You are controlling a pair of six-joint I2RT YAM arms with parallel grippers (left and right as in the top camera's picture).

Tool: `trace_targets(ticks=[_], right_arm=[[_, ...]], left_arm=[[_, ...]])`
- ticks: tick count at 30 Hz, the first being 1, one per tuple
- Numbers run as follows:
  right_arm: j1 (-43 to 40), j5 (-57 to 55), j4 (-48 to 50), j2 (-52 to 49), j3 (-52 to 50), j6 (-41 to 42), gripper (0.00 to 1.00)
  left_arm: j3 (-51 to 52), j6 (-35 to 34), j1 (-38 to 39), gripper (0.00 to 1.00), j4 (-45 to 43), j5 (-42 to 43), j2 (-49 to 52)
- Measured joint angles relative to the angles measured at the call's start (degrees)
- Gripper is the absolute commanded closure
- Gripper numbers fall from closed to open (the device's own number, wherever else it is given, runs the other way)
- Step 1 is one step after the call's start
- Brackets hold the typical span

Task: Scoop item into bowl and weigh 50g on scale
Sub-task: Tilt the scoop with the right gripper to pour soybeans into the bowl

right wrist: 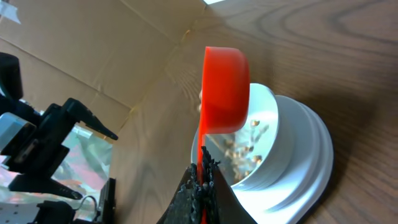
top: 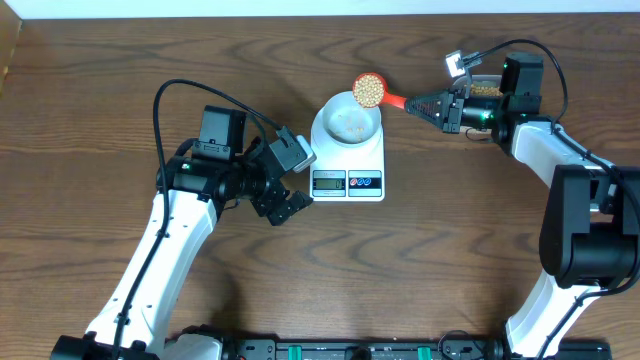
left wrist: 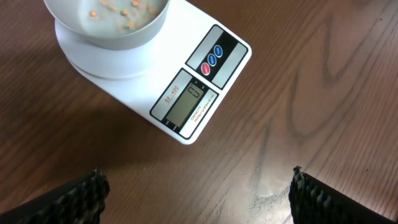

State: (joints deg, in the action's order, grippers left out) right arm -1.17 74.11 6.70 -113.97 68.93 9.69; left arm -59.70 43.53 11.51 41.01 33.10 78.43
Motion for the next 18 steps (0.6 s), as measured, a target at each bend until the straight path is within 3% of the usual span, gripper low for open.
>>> trace_targets(ticks=[18], right_arm=[[0.0, -0.87, -0.07, 0.0, 0.0, -2.21, 0.99]], left_arm=[[0.0, 0.0, 0.0, 0.05, 0.02, 0.0, 0.0]])
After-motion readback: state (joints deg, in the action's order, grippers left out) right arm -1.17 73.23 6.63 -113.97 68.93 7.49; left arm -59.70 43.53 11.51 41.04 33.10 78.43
